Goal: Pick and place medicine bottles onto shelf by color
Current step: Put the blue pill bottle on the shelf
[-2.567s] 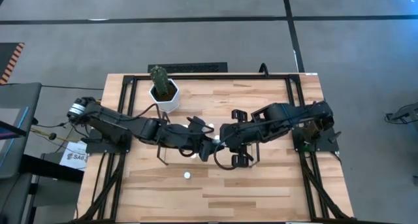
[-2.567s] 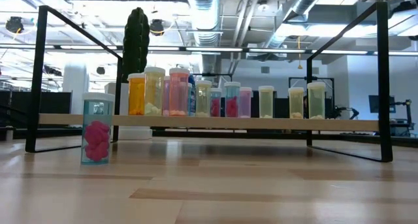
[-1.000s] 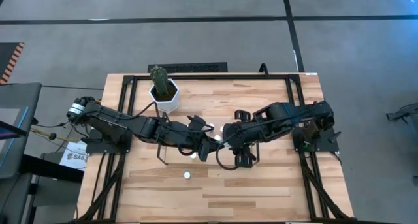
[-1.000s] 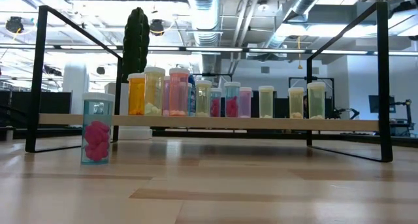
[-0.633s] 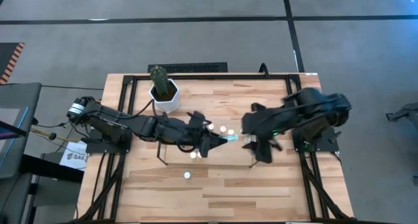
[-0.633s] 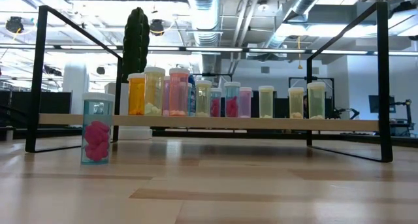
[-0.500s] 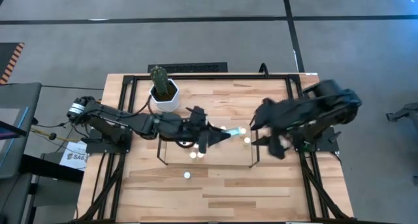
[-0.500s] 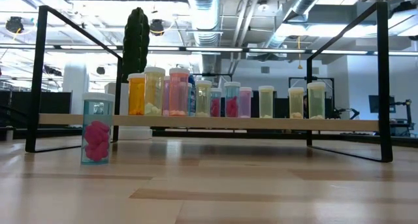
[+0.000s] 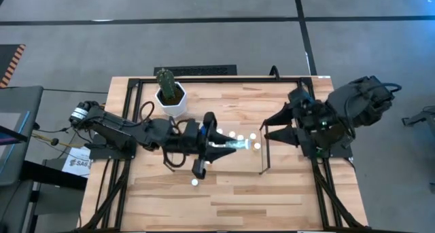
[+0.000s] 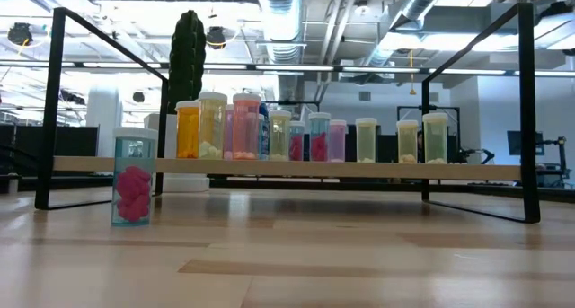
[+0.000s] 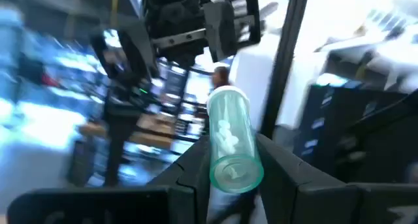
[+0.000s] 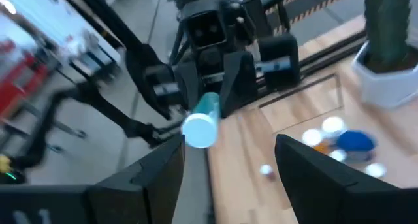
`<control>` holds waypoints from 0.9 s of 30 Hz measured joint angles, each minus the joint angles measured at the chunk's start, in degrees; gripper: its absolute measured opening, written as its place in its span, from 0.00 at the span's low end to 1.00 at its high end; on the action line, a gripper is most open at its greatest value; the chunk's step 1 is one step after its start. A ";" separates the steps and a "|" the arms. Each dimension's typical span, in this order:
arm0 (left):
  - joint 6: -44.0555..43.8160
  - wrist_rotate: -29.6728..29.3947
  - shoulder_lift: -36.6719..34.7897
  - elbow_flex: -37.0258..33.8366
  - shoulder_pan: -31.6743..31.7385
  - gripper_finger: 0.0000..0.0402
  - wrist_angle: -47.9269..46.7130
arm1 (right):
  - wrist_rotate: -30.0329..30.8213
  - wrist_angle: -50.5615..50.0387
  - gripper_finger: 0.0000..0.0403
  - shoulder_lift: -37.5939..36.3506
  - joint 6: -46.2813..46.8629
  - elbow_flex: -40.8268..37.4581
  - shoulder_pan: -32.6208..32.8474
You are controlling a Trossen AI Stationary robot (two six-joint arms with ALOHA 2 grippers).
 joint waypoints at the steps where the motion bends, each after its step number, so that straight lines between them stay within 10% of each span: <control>1: 3.46 -1.82 0.00 0.00 -0.50 0.20 0.10 | -0.68 0.54 0.65 0.10 1.88 -0.02 -0.44; 7: 14.10 -13.26 0.00 0.79 -2.12 0.20 0.66 | -6.71 1.04 0.65 1.97 9.92 -0.04 -3.73; 27: 15.09 -15.68 0.00 2.49 -2.50 0.20 -5.05 | -7.14 6.15 0.64 7.11 7.65 0.04 -6.58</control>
